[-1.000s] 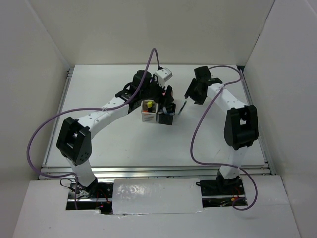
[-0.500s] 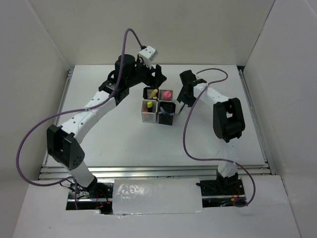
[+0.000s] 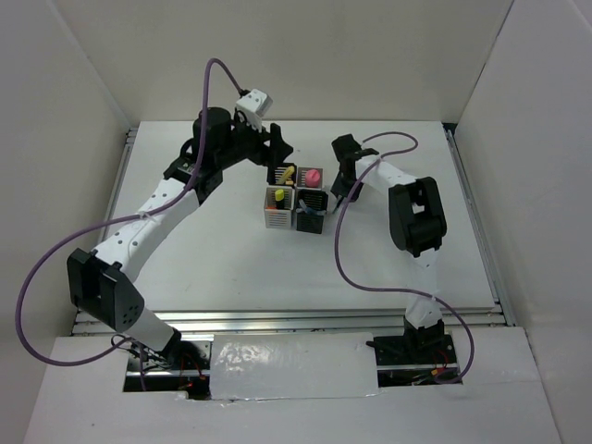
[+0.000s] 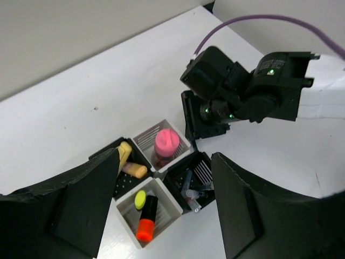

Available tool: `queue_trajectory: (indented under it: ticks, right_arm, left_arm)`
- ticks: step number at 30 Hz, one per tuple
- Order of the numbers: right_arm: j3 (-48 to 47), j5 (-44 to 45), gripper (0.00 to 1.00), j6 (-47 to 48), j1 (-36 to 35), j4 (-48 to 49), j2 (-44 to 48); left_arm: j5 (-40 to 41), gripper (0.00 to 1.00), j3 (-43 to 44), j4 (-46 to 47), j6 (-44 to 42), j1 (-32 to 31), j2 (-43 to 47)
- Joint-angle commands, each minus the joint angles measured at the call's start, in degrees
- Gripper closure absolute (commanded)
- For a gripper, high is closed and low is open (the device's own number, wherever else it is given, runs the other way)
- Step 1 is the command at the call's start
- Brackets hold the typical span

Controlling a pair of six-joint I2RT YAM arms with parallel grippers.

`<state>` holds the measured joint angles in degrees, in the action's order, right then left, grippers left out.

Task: Sort the stationery into containers
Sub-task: Pick up the pen from the center of the board.

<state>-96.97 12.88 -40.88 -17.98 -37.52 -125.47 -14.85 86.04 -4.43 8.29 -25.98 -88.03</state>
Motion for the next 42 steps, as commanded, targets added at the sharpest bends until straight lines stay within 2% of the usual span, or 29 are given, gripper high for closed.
queue_trajectory:
  ticks: [1, 7, 8, 15, 18, 22, 27, 30, 32, 35, 36, 37, 38, 40, 41, 42]
  right_arm:
    - [-2.08, 1.97, 0.57, -0.07, 0.05, -2.73, -1.00]
    - [-3.83, 5.74, 0.65, 2.99, 0.66, -7.12, -2.41]
    - [-5.84, 5.57, 0.70, 4.39, 0.66, -8.35, -3.98]
    - [-7.97, 5.75, 0.75, 7.92, -0.74, -12.40, -5.22]
    - [-5.78, 5.05, 0.77, 7.93, -0.83, -12.06, -3.91]
    - [-3.58, 3.47, 1.00, 8.45, -0.57, -11.26, -2.50]
    - [-0.69, 0.75, 1.00, 7.13, 1.36, -10.65, 2.32]
    - [1.25, -3.03, 1.00, 9.14, 3.11, -10.38, 7.33]
    - [2.92, -4.27, 1.00, 11.42, 4.26, -9.51, 13.55]
    - [7.22, -8.92, 1.00, 15.20, 5.41, -7.49, 18.93]
    - [8.89, -10.41, 1.00, 16.35, 5.76, -7.31, 22.08]
    - [9.60, -11.64, 1.00, 17.06, 5.85, -7.48, 23.59]
    - [10.30, -12.35, 1.00, 17.85, 5.76, -7.48, 26.21]
    - [12.15, -15.24, 1.00, 19.00, 5.59, -8.35, 28.52]
    - [12.59, -16.13, 1.00, 19.17, 5.41, -8.80, 30.61]
    - [13.29, -17.01, 1.00, 19.26, 5.15, -9.32, 31.42]
  left_arm:
    - [-0.35, 0.19, -1.84, 1.17, 2.60, 0.58, 2.60]
    - [-0.27, 0.19, -3.68, -0.23, 2.17, 0.23, 3.74]
    - [-0.18, 0.19, -3.69, -0.67, 1.73, 0.23, 3.83]
    - [0.88, 0.19, -4.30, -2.34, 1.02, 0.66, 5.23]
    - [0.88, 0.19, -4.65, -2.34, 1.02, 1.10, 5.94]
    - [0.18, 0.19, -5.27, -1.90, 1.72, 1.54, 6.55]
    - [-2.98, 0.19, -7.54, -0.76, 0.67, 2.42, 8.04]
    - [-9.74, 0.18, -10.88, 3.71, -0.38, 4.44, 9.80]
    - [-14.65, 0.18, -11.51, 3.90, -7.54, 4.88, 10.50]
    - [-16.09, 0.18, -15.00, 3.90, -18.37, 2.34, 13.22]
    - [-15.82, 0.18, -15.89, 3.90, -27.89, 1.03, 13.67]
    - [-15.13, 0.18, -16.60, 2.59, -33.55, -2.64, 13.93]
    - [-13.29, 0.18, -19.48, 0.49, -46.22, -4.76, 14.98]
    - [-11.96, 0.17, -23.88, 0.99, -58.68, -11.33, 16.83]
    - [-11.43, 0.17, -28.95, 3.26, -69.27, -13.29, 19.36]
    - [-11.34, 0.16, -31.43, 5.81, -73.55, -15.31, 20.17]
